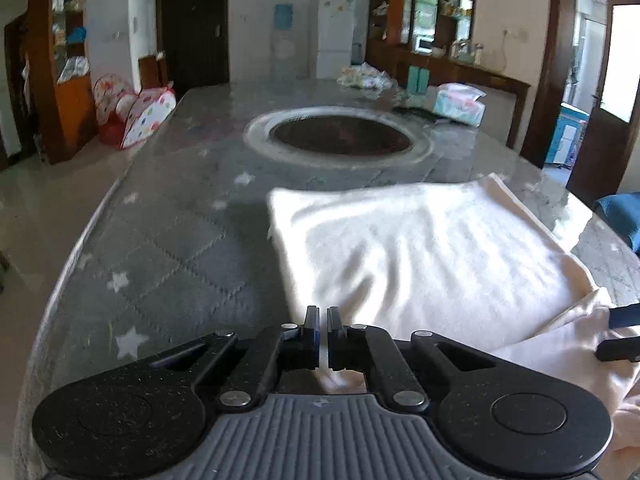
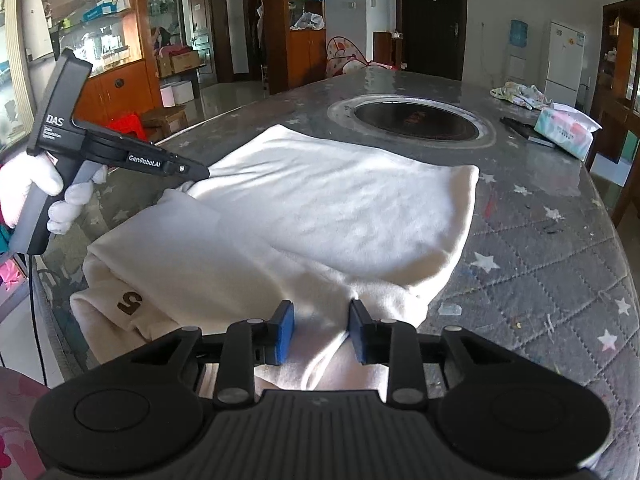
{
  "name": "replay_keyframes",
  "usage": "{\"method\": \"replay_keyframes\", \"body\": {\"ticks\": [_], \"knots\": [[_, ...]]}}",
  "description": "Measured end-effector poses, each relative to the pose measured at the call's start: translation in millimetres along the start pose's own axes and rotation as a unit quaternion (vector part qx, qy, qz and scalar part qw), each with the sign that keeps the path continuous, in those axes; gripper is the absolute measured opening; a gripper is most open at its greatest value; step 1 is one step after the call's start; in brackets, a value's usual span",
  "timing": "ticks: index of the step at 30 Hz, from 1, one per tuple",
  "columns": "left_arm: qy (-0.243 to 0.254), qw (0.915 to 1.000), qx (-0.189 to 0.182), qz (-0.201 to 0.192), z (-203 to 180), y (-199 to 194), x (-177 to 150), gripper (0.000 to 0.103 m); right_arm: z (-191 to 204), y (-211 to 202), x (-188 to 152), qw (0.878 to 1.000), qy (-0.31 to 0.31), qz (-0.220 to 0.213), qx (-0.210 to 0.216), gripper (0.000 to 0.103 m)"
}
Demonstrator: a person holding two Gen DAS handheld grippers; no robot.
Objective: Fold clothes
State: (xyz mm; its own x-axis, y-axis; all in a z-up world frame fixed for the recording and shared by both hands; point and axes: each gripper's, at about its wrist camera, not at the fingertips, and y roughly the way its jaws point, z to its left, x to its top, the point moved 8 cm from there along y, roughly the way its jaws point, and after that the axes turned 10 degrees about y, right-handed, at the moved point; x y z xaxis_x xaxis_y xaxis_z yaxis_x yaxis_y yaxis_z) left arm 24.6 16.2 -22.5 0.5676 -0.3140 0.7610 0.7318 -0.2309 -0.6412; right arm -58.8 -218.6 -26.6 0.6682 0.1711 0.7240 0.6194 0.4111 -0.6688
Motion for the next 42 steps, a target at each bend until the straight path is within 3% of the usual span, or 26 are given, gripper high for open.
{"method": "replay_keyframes", "body": {"ticks": [9, 13, 19, 25, 29, 32, 38, 40, 42], "knots": [[-0.012, 0.9998, 0.003, 0.016, 9.4, 22.7, 4.6, 0.007, 11.8, -10.5, 11.2, 1.0, -0.017, -0.025, 0.0, 0.029], [-0.001, 0.9999, 0.006, 0.009, 3.9, 6.1, 4.6, 0.007, 20.7, -18.0, 16.4, 0.999, -0.036, -0.04, 0.008, 0.029], [0.029, 0.9988, -0.031, -0.024, -28.3, -37.0, 4.7, 0.008, 25.3, -24.6, 22.4, 0.996, -0.063, -0.07, -0.012, 0.029], [0.054, 0.9949, -0.08, -0.03, -63.1, -67.2, -8.3, 0.008, 24.7, -14.5, 13.8, 0.999, -0.038, -0.036, 0.015, 0.028], [0.076, 0.9934, -0.084, -0.018, -73.5, -79.8, -27.4, 0.008, 16.7, 2.3, -1.8, 0.999, -0.033, -0.004, 0.008, 0.028], [0.105, 0.9906, -0.087, -0.013, -77.6, -92.9, -40.5, 0.015, 21.5, -6.2, -3.5, 0.999, -0.051, -0.009, 0.007, 0.029], [0.172, 0.9806, -0.095, -0.011, -94.5, -115.4, -66.2, 0.022, 32.0, -13.2, -16.2, 0.994, -0.106, 0.001, 0.003, 0.028], [0.21, 0.9736, -0.089, -0.016, -105.1, -118.2, -73.5, 0.039, 33.1, -16.6, -15.7, 0.994, -0.108, 0.001, 0.001, 0.028], [0.243, 0.9663, -0.081, -0.03, -114.9, -119.3, -77.0, 0.044, 34.1, -22.3, -14.8, 0.994, -0.111, -0.001, -0.001, 0.029]]}}
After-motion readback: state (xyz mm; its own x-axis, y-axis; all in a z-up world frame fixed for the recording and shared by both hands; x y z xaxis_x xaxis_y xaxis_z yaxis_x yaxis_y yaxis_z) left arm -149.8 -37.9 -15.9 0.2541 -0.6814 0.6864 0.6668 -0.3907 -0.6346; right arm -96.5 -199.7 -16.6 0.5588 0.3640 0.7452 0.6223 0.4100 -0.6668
